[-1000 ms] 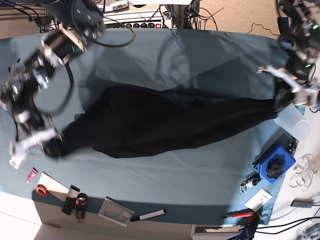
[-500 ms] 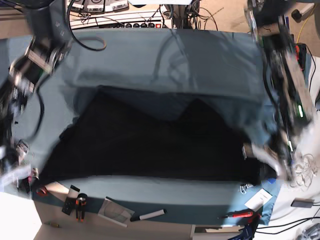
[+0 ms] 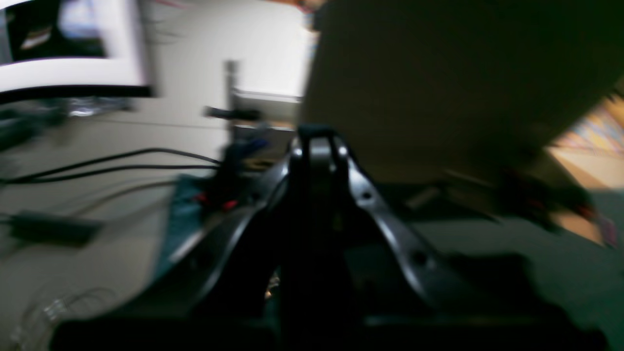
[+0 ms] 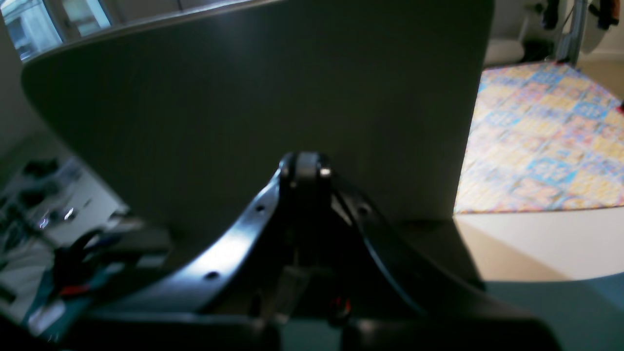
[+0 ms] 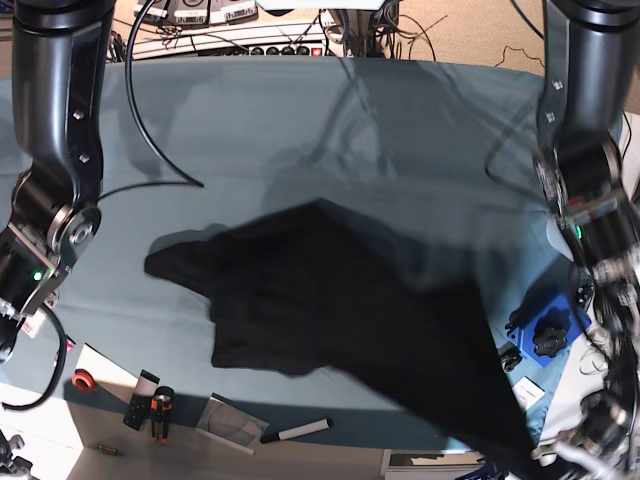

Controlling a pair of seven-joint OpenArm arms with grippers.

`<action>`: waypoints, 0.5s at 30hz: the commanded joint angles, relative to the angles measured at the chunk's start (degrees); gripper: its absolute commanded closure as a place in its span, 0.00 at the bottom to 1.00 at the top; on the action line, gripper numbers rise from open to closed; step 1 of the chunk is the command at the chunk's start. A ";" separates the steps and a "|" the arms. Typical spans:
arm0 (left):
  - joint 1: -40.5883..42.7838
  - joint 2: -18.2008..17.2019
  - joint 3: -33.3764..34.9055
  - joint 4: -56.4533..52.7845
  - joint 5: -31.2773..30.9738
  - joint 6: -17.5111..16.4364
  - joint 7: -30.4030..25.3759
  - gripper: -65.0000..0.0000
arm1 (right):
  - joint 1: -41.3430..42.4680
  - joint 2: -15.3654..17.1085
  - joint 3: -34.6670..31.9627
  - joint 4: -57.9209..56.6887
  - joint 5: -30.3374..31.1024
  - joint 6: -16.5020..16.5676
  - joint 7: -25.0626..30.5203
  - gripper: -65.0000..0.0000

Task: Layout the t-shirt on the table in an organized manner, then fold the t-shirt properly
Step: 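Lift the shirt with both grippers and shake it open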

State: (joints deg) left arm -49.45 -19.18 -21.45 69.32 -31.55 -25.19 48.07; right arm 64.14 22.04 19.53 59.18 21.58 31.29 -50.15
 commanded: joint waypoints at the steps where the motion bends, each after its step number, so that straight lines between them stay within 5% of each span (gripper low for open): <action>1: -2.84 -0.50 -0.04 0.33 -2.99 -0.72 0.24 1.00 | 1.79 0.66 -0.04 0.70 2.08 0.92 -0.09 1.00; 10: -3.17 -0.52 -0.04 2.58 -11.74 0.59 20.15 1.00 | -5.81 0.66 0.07 0.76 4.98 1.42 -1.95 1.00; 15: 3.23 -0.50 -0.04 3.39 -20.04 -1.75 24.02 1.00 | -11.28 0.68 0.07 0.76 4.98 1.46 -2.62 1.00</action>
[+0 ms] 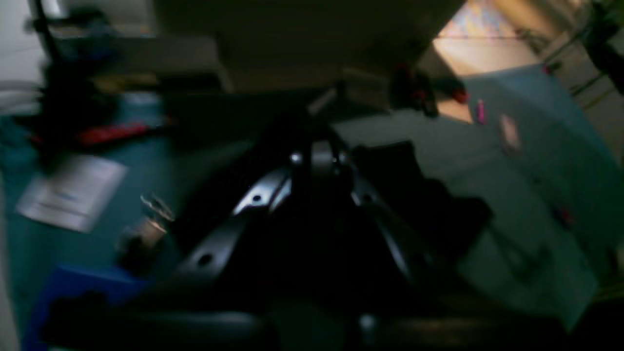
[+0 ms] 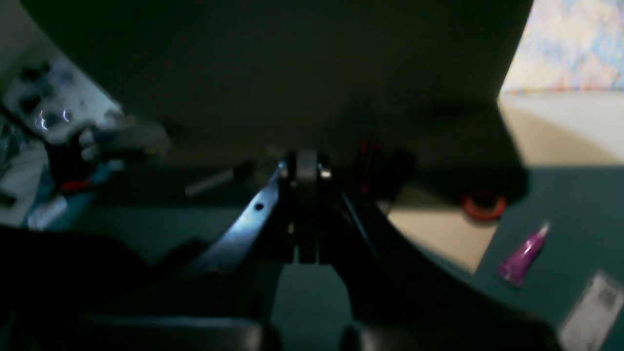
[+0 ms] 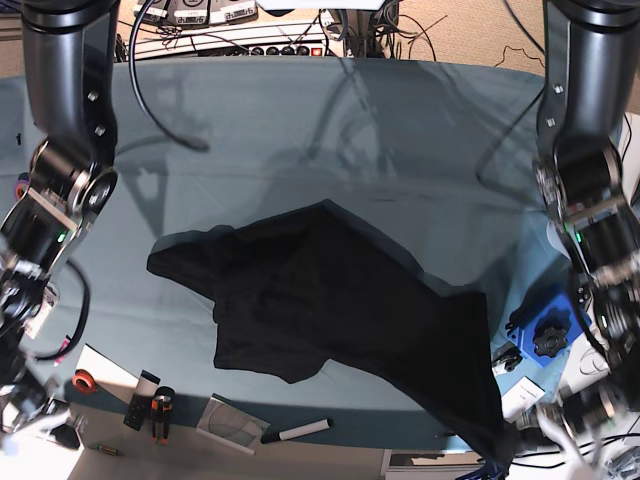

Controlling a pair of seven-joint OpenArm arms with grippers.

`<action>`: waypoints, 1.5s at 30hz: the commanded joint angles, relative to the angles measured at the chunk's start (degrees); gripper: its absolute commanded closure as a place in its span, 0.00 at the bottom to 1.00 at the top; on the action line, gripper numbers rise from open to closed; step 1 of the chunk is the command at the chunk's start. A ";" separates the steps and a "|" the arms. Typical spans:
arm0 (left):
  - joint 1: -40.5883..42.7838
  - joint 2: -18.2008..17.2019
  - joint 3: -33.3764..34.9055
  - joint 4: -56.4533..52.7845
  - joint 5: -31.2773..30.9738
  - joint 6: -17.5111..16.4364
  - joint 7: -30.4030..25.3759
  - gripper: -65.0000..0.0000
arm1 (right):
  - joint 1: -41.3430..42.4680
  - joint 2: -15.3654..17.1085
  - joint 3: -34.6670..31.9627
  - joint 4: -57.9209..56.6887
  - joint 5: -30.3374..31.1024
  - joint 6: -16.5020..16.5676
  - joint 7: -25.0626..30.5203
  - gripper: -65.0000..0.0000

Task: Layout the t-shirt on the table in an organized manner, then fold the t-shirt properly
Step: 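Lift the shirt with both grippers and shake it open, then lay the shirt down and grasp its edge with the right gripper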

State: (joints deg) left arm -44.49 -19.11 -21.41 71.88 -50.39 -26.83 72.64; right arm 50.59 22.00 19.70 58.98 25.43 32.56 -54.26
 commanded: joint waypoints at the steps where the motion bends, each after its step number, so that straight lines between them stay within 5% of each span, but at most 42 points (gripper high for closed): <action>1: 0.42 -0.57 -0.11 1.68 -1.53 -0.11 -0.17 1.00 | 1.03 0.72 -0.11 0.96 1.11 0.24 0.79 1.00; 7: 18.23 -0.55 -2.71 15.56 -1.46 -0.28 -0.57 1.00 | -9.01 0.72 -0.09 1.01 8.37 7.44 -2.36 1.00; 12: 33.79 0.81 -9.90 30.08 -0.22 -0.04 -3.67 1.00 | -18.84 0.37 -0.11 1.01 18.60 7.44 -7.43 1.00; 19: 47.63 3.30 -17.94 40.68 -3.04 -0.28 -4.55 1.00 | -27.87 -5.40 -0.11 1.03 19.37 7.44 -8.37 1.00; 27: 54.10 3.72 -20.79 43.41 -3.43 -0.28 -4.55 1.00 | -26.38 -11.85 -0.17 1.18 19.43 7.44 -11.89 1.00; 32: 56.15 3.74 -20.79 43.41 -3.43 -0.31 -4.50 1.00 | -23.58 -12.11 -0.15 1.18 23.37 7.44 -24.02 0.65; 40: 56.92 3.76 -20.76 43.41 -3.52 -1.75 -4.55 1.00 | -19.23 -12.04 -0.15 1.18 31.32 7.44 -21.62 0.65; 45: 56.89 3.74 -20.76 43.41 -3.48 -1.77 -4.72 1.00 | -17.22 -14.86 -0.22 1.18 26.82 7.44 -23.52 0.65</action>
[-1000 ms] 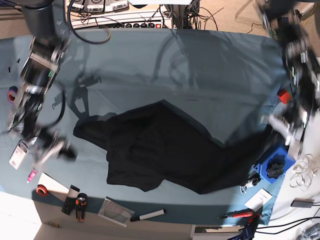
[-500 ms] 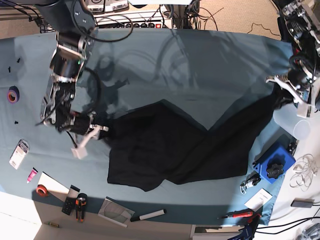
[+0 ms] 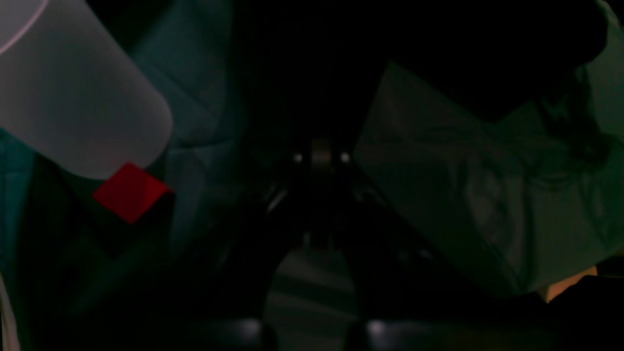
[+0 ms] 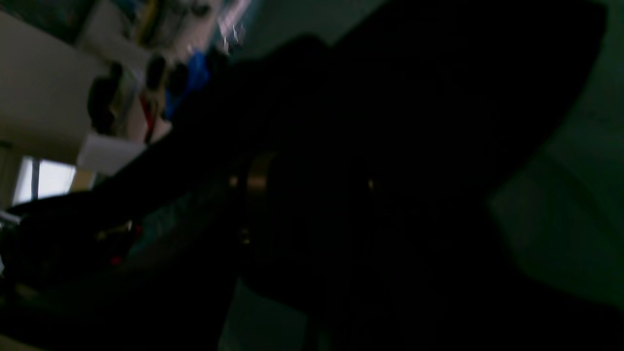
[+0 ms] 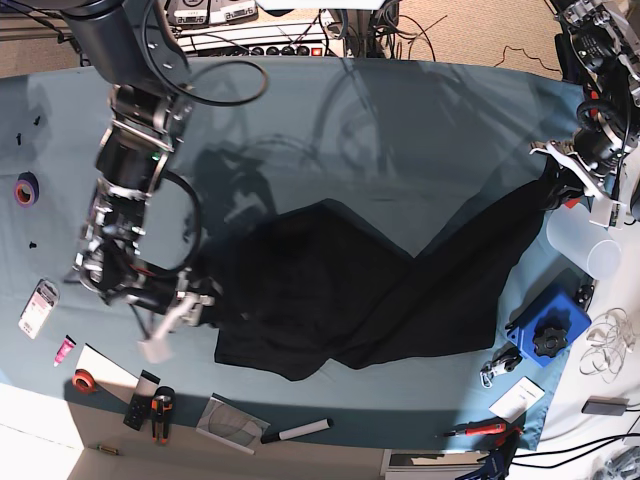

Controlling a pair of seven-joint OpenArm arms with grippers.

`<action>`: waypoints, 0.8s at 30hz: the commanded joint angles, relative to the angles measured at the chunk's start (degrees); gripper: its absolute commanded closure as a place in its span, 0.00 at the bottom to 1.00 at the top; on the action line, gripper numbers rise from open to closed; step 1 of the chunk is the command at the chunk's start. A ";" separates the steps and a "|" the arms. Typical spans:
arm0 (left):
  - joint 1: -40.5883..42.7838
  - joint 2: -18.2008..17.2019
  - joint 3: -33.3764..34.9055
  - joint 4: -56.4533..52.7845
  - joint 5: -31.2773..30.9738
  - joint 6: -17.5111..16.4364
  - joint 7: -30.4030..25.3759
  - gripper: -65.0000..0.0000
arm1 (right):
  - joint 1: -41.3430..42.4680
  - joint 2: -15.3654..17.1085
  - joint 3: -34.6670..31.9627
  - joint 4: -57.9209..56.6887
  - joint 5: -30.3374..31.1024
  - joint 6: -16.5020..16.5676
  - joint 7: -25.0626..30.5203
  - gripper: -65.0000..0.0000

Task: Layout the t-shirt on the table in an organized manner, then fold the t-shirt properly
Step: 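Lay the shirt down and grasp its edge with the right gripper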

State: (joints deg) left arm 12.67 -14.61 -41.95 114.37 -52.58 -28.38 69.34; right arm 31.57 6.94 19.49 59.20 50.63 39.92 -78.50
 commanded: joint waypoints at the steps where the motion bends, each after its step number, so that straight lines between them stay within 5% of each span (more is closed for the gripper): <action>1: -0.24 -0.74 -0.22 0.92 -1.27 -0.22 -1.42 1.00 | 1.77 -0.52 -0.04 0.96 0.68 0.08 0.55 0.65; 4: -0.26 -0.76 -0.22 0.92 -1.33 -0.22 -1.46 1.00 | 1.70 -3.23 -0.04 0.96 -4.83 0.08 1.09 0.65; 9: -0.24 -0.74 -0.22 0.92 -1.51 -0.22 -1.44 1.00 | 1.07 -7.80 -0.50 0.94 -24.61 0.08 6.69 0.65; 15: -0.26 -0.76 -0.22 0.92 -1.70 -0.22 -1.44 1.00 | -1.38 -7.91 -7.87 0.94 -44.30 -11.37 9.46 0.65; 18: -0.26 -0.76 -0.22 0.92 -2.40 -0.22 -1.44 1.00 | -4.02 -7.85 -12.74 0.92 -47.25 -13.31 10.25 0.66; 22: -0.24 -0.76 -0.22 0.92 -2.75 -0.22 -1.42 1.00 | -6.47 -7.74 -18.23 0.96 -47.25 -13.38 7.28 1.00; 24: -0.24 -0.76 -0.22 0.92 -2.78 -0.22 -1.40 1.00 | -6.88 -7.04 -20.55 1.57 -47.19 -13.11 5.99 1.00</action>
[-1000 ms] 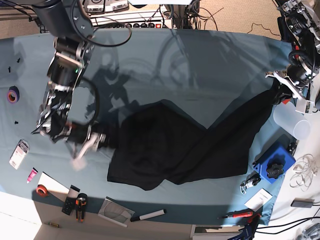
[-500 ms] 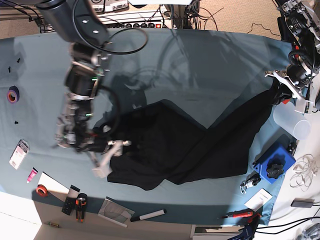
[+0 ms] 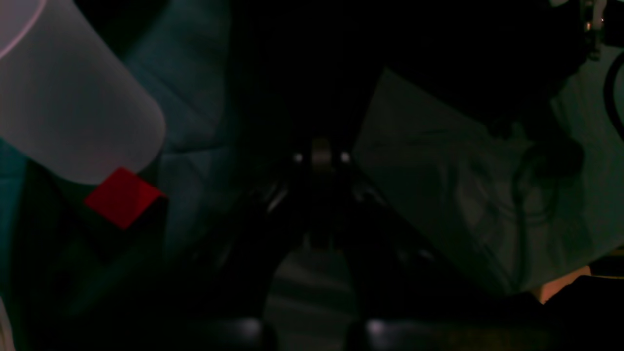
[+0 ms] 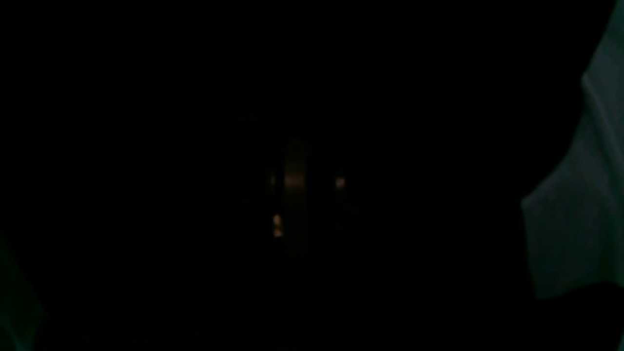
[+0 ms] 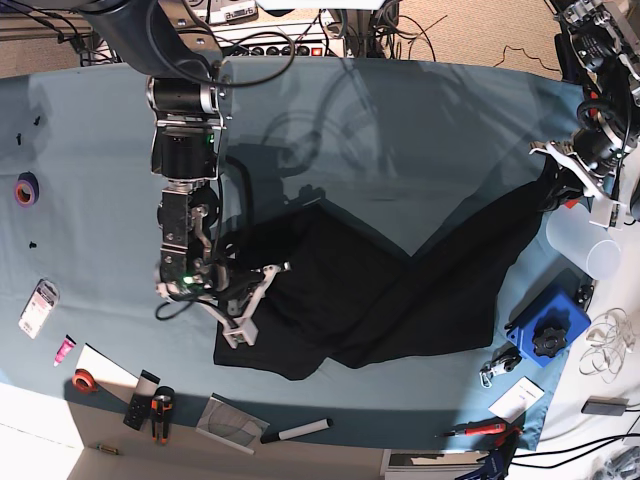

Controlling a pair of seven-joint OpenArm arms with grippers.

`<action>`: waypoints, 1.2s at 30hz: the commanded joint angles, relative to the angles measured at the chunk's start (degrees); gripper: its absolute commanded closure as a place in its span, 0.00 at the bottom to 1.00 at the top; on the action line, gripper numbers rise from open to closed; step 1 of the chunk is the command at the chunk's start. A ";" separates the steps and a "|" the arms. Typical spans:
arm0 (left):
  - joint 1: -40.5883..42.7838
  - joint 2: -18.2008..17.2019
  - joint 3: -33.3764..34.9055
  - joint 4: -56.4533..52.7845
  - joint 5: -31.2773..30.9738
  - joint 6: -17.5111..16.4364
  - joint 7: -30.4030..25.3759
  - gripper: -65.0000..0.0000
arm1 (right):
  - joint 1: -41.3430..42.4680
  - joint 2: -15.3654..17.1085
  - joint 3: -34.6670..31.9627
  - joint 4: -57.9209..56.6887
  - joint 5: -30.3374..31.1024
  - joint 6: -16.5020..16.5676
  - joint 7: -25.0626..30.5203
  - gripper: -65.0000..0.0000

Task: Layout the t-shirt on the table in an organized manner, then fold the t-shirt properly
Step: 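Lay the shirt down and grasp its edge with the right gripper, then drag the shirt edge with the right gripper to spread it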

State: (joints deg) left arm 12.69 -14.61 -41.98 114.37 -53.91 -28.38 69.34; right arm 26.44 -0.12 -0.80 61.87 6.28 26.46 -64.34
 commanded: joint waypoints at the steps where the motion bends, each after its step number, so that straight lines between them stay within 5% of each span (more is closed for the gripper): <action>1: -0.26 -0.76 -0.20 0.92 -1.42 -0.24 -1.38 1.00 | -2.01 0.42 -1.07 -0.24 -2.84 0.33 -8.55 1.00; 6: -0.28 -0.76 -0.20 0.92 -1.44 -0.22 -1.42 1.00 | -4.87 2.10 -1.73 10.86 1.44 0.33 -15.66 1.00; 9: -0.28 -0.76 -0.20 0.92 -1.46 -0.22 -1.44 1.00 | -8.48 4.13 -1.73 21.73 6.05 0.66 -15.66 1.00; 17: -0.28 -0.76 -0.20 0.92 -1.44 -0.24 -1.44 1.00 | -20.13 10.38 -1.73 41.16 6.36 0.72 -15.66 1.00; 25: -0.28 -0.76 -0.20 0.92 -1.42 -0.26 -1.86 1.00 | -24.24 11.21 -1.73 45.66 5.03 0.76 -13.77 1.00; 29: -0.26 -0.76 -0.20 0.92 -1.40 -0.26 -1.86 1.00 | -24.22 11.23 -1.73 45.66 4.22 0.70 -11.23 0.70; 36: -0.26 -0.76 -0.20 0.92 -1.40 -0.26 -1.90 1.00 | -19.91 11.23 3.80 47.12 4.66 -3.78 -7.26 0.69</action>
State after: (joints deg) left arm 12.69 -14.61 -41.95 114.37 -54.11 -28.40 68.90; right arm 5.34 10.46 2.76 107.81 11.07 23.00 -72.16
